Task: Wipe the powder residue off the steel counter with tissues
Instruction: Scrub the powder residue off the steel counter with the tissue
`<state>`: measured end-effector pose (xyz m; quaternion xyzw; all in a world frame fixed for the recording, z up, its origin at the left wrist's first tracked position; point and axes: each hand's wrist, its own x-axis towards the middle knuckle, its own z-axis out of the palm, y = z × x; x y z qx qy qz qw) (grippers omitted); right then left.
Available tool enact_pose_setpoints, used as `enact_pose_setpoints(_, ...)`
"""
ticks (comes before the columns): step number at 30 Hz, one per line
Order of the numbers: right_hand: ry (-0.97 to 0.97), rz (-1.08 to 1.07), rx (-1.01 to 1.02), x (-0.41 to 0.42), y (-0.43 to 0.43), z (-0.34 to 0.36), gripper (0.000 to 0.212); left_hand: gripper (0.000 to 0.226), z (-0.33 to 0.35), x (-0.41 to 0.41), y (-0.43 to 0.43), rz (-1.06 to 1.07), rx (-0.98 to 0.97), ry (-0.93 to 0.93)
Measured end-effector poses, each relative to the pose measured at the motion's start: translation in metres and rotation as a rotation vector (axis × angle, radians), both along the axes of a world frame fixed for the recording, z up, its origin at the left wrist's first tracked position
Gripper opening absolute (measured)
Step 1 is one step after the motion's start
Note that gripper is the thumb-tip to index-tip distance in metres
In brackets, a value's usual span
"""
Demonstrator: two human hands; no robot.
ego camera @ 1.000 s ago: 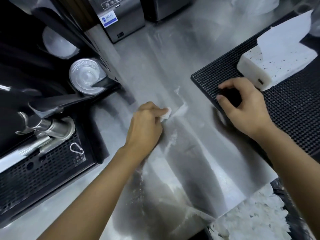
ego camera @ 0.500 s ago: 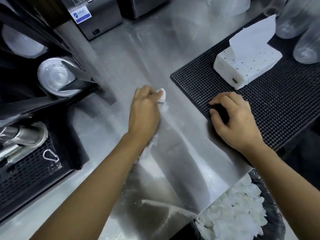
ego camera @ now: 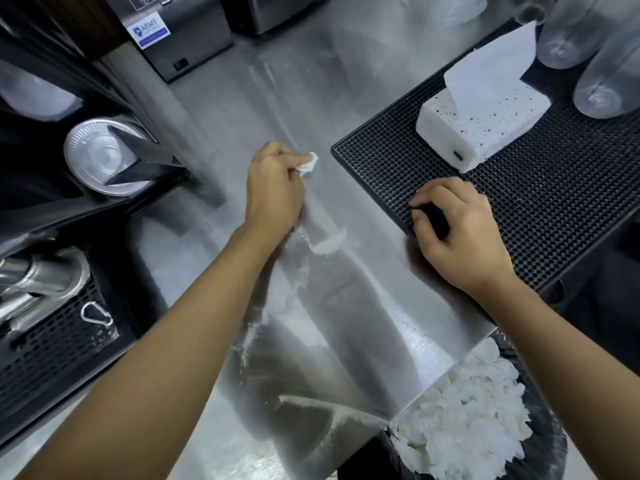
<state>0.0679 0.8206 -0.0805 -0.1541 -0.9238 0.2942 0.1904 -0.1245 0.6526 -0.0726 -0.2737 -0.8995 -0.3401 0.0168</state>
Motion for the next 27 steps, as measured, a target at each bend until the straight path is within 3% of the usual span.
enact_pose_setpoints(6, 0.003, 0.004, 0.006, 0.0, 0.0, -0.001, 0.019, 0.034, 0.003, 0.072, -0.019, -0.306, 0.03, -0.001)
enact_pose_setpoints(9, 0.001, 0.002, 0.013, 0.001, 0.0, -0.002, 0.018, 0.03, 0.01, 0.068, -0.027, -0.415, 0.029, -0.218)
enact_pose_setpoints(11, 0.005, 0.0, 0.017, 0.0, 0.0, -0.002, 0.018, 0.038, 0.014, 0.045, -0.023, -0.324, 0.103, -0.316)
enact_pose_setpoints(14, -0.003, -0.01, 0.022, 0.001, 0.0, -0.002, 0.017, 0.035, 0.012, 0.012, -0.009, -0.082, 0.13, -0.21)
enact_pose_setpoints(16, -0.009, -0.012, 0.018, 0.001, 0.0, -0.003, 0.017, 0.031, 0.006, 0.01, 0.002, -0.035, 0.073, -0.141)
enact_pose_setpoints(21, 0.001, -0.014, -0.002, 0.001, -0.001, -0.002, 0.015, 0.032, -0.002, 0.069, 0.002, -0.273, 0.053, 0.001)
enact_pose_setpoints(24, -0.026, 0.022, -0.066, 0.003, 0.002, 0.001, 0.038, 0.035, -0.001, 0.099, -0.013, -0.407, 0.041, -0.026)
enact_pose_setpoints(27, -0.053, 0.055, -0.116, 0.006, 0.004, 0.007, 0.054, 0.042, 0.005, 0.092, -0.017, -0.325, 0.1, -0.276)
